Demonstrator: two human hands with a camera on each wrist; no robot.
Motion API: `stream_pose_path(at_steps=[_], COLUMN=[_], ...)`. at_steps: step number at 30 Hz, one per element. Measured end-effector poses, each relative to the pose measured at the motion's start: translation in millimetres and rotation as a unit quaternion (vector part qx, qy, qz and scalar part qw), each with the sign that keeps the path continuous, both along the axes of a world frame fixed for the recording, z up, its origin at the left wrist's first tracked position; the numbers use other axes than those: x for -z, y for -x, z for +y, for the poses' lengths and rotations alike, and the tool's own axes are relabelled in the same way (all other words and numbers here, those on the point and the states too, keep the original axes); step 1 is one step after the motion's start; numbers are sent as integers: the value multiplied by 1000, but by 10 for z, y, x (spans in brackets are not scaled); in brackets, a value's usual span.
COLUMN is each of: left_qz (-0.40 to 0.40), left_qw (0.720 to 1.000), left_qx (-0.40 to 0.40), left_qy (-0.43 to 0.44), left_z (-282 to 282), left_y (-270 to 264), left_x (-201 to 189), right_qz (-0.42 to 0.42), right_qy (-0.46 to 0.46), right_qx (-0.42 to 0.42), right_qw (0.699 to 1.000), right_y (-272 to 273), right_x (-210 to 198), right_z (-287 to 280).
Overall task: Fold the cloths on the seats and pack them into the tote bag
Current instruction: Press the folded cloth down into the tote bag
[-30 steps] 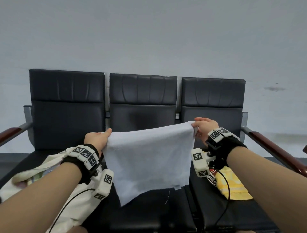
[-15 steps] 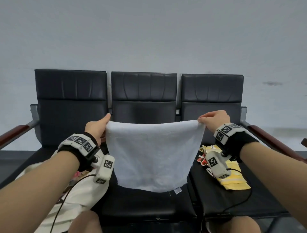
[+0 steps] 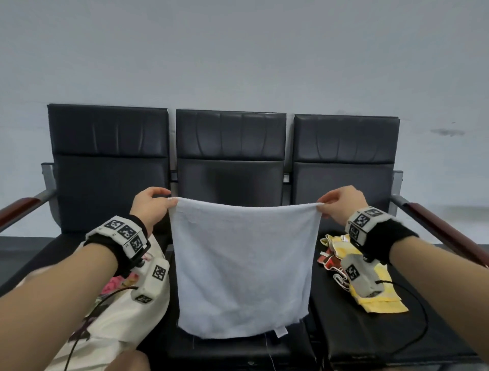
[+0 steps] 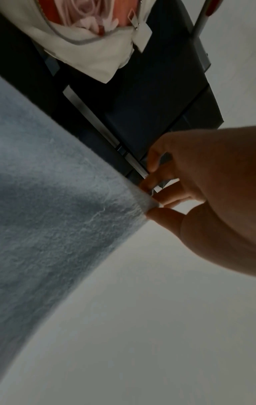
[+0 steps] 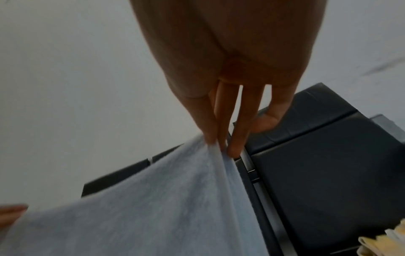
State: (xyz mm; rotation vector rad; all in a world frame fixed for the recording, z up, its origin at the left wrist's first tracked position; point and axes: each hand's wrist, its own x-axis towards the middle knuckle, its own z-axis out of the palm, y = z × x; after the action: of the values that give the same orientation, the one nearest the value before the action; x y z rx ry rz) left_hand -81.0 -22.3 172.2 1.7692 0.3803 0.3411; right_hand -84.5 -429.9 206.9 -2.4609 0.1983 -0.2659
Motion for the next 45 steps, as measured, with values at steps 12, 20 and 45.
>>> stream_pose_path(at_steps=[12,20,45], left_qz=[-93,29,366], left_qw=[994,996,903], left_qx=[2,14,191], left_qy=[62,84,-119], left_z=[-10,-8,-210], left_y=[-540,-106,840], left_x=[-475,526,2650], right_qz=[-129,-61,344], right_qy=[-267,-196,-5], right_qx=[62,58,-72], right_qw=[953,977,936], right_y=[-866,-278,315], right_x=[-279,612,2448], right_z=[317,197,1000])
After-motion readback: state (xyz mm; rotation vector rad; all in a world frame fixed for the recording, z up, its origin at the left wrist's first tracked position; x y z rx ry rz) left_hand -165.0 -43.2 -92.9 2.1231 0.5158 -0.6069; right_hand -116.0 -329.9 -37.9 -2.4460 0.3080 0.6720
